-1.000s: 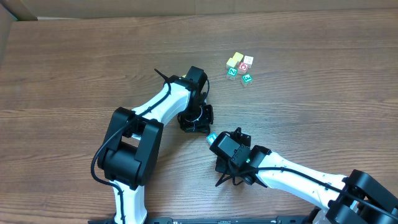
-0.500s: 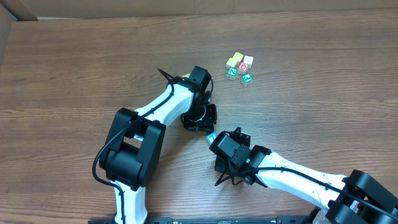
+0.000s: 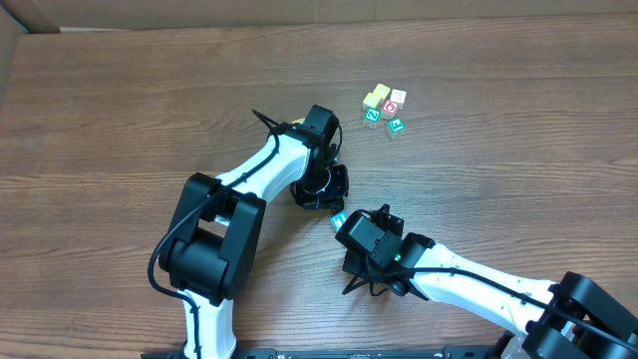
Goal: Flip 3 blocks
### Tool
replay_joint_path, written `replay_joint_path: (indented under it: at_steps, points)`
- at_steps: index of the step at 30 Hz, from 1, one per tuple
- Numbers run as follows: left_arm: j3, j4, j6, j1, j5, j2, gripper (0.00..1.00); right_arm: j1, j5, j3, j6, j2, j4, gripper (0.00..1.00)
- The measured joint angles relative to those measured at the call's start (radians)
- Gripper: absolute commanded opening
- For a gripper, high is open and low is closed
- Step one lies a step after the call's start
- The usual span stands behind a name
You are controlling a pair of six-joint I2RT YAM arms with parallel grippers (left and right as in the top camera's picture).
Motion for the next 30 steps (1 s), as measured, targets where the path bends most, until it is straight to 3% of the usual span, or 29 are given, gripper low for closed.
replay_joint_path:
  at_steps: [8,20,30]
  points:
    - [0.001,-0.006,-0.045,0.001,0.0,0.0,0.04,0.0,-0.015,0.0,0.011,0.0,0.0,0.04]
    - [0.068,-0.176,-0.063,0.027,-0.076,0.0,0.04,0.0,-0.019,0.0,0.011,0.0,0.0,0.04]
    - [0.068,-0.179,-0.063,-0.018,-0.089,0.0,0.04,0.0,-0.018,0.0,0.011,0.0,0.0,0.04]
